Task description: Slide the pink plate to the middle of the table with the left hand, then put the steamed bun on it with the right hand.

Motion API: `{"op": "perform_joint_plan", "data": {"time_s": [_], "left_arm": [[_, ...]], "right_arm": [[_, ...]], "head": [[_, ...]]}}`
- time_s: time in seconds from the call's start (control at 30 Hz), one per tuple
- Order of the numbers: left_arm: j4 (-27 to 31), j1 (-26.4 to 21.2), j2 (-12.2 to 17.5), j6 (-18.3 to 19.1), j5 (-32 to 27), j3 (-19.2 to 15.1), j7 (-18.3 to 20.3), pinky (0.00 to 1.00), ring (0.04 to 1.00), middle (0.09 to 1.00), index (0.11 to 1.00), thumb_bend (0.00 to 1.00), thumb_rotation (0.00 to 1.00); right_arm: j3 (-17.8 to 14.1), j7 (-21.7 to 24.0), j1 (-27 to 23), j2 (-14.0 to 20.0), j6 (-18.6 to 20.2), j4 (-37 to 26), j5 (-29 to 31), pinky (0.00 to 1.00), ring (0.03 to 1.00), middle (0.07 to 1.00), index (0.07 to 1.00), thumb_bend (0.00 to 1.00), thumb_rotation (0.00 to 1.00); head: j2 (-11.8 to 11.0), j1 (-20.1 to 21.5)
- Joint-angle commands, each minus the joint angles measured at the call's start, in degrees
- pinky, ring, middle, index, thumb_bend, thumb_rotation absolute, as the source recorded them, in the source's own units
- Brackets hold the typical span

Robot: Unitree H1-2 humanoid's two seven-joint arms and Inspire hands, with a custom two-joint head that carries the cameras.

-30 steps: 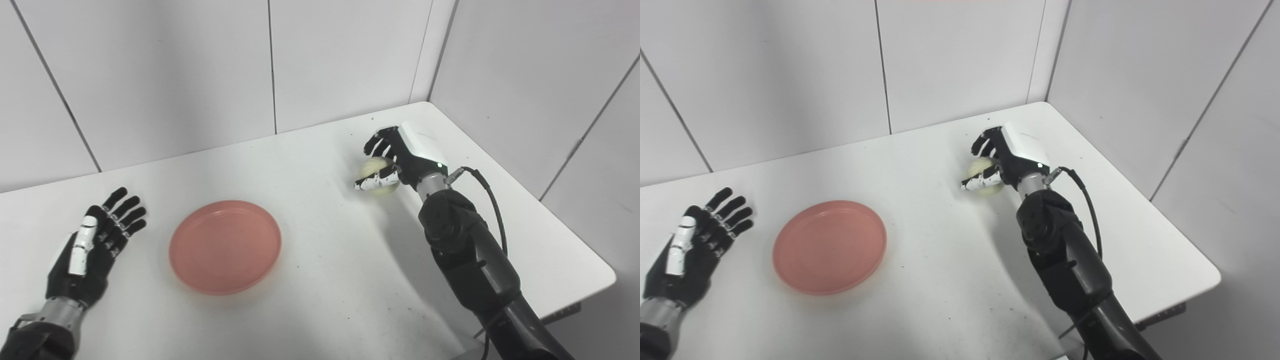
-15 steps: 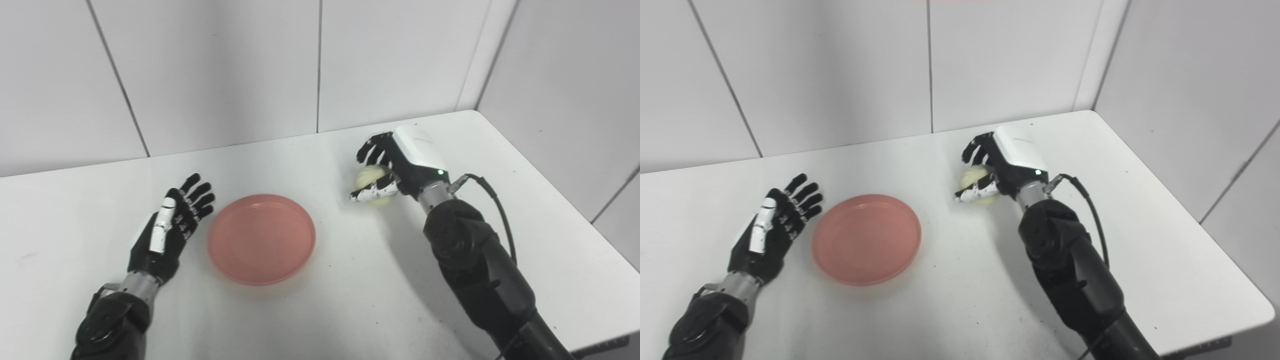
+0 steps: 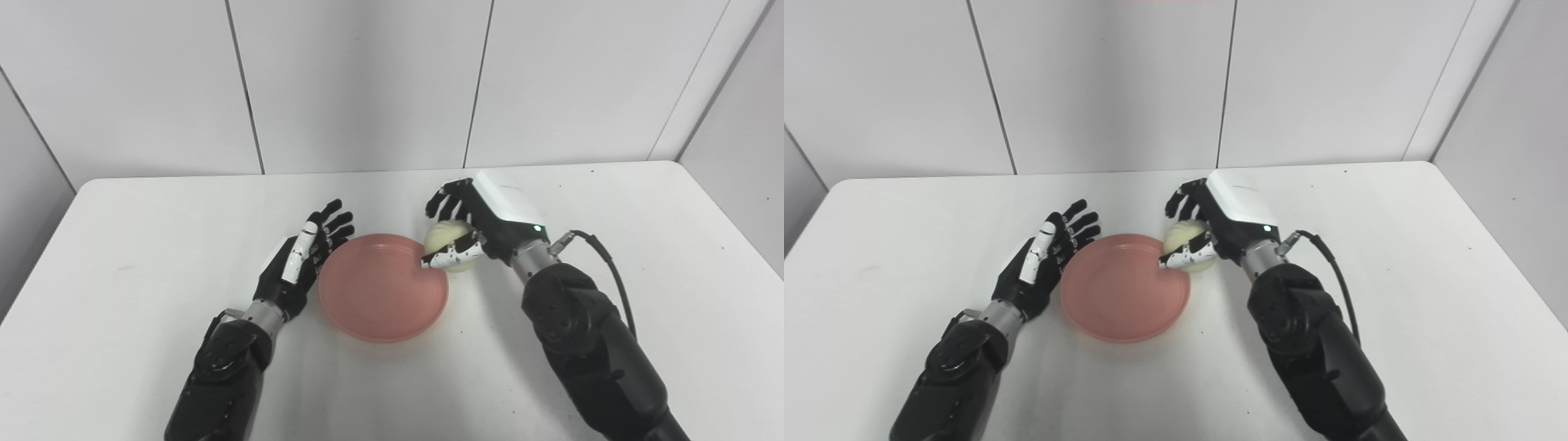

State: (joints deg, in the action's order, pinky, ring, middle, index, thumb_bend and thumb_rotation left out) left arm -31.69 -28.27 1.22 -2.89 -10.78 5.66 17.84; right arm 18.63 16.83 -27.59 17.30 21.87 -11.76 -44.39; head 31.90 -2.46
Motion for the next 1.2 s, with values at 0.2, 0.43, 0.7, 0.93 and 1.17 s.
{"op": "perform_joint_plan", "data": {"time_s": [0.2, 0.43, 0.7, 0.93, 1.17], "left_arm": [[-5.0, 2.6, -1.1, 6.7, 2.0, 0.9, -1.2, 0.93, 0.925, 0.94, 0.938, 0.52, 1.0], [-4.8, 2.4, -1.3, 6.7, 2.4, 1.2, -1.1, 0.93, 0.934, 0.949, 0.946, 0.52, 1.0], [-4.7, 2.3, -1.6, 6.8, 2.8, 1.1, -1.2, 0.93, 0.932, 0.947, 0.947, 0.53, 1.0], [-4.6, 2.3, -1.7, 6.9, 2.9, 0.9, -1.4, 0.92, 0.93, 0.944, 0.946, 0.53, 1.0], [-3.4, 2.6, -1.8, 8.1, 3.1, 0.9, -2.0, 0.92, 0.922, 0.935, 0.938, 0.53, 1.0]], "right_arm": [[2.2, -2.0, -5.2, -2.4, -4.7, 4.6, -0.8, 0.31, 0.391, 0.476, 0.489, 0.51, 0.12], [4.4, -4.1, -6.2, -3.6, -7.0, 9.4, -2.7, 0.27, 0.368, 0.465, 0.489, 0.51, 0.13], [5.3, -4.7, -6.2, -5.3, -8.1, 13.3, -2.3, 0.28, 0.374, 0.462, 0.49, 0.51, 0.13], [6.0, -5.3, -5.8, -5.5, -9.1, 16.1, -1.7, 0.28, 0.366, 0.46, 0.49, 0.51, 0.13], [6.8, -5.7, -5.3, -5.6, -9.3, 18.1, -1.8, 0.26, 0.341, 0.439, 0.49, 0.51, 0.13]], "head": [[0.2, -1.3], [0.4, -1.7], [0.8, -1.8], [1.1, -1.9], [1.5, -1.9]]}}
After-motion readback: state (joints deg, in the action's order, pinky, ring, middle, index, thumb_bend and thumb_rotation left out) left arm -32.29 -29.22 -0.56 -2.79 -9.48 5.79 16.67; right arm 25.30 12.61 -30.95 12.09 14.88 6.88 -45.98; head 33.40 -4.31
